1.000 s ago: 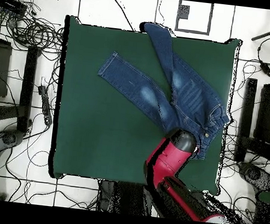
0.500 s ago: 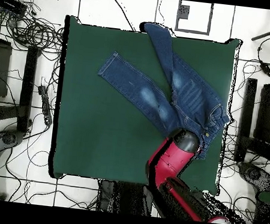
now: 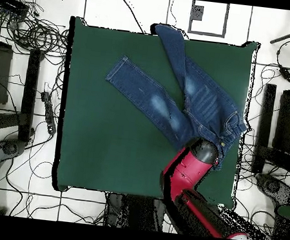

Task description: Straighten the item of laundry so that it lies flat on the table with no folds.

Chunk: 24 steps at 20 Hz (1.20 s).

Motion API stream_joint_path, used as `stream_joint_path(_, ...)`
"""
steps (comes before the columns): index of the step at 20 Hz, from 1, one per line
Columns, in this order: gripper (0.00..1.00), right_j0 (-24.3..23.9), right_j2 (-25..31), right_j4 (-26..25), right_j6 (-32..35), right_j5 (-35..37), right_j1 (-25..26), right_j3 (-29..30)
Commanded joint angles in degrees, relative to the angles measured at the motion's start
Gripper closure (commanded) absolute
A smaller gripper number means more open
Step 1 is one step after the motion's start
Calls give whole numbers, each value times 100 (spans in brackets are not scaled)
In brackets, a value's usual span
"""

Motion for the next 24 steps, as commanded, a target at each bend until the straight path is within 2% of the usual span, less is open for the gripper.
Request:
stream_joint_path(1, 0, 19, 242, 144, -1484, -417, 310, -233)
stream_joint_path(5, 0, -19, 299, 81, -1447, -383, 385, -324)
stream_joint_path(9, 0, -44, 543, 370, -1635, -627, 357, -532)
stream_joint_path(17, 0, -374, 1393, 964, -2432, -1306, 378, -1506)
stream_joint_path(24, 0, -546, 1865, 1009, -2620, -1717, 568, -2147)
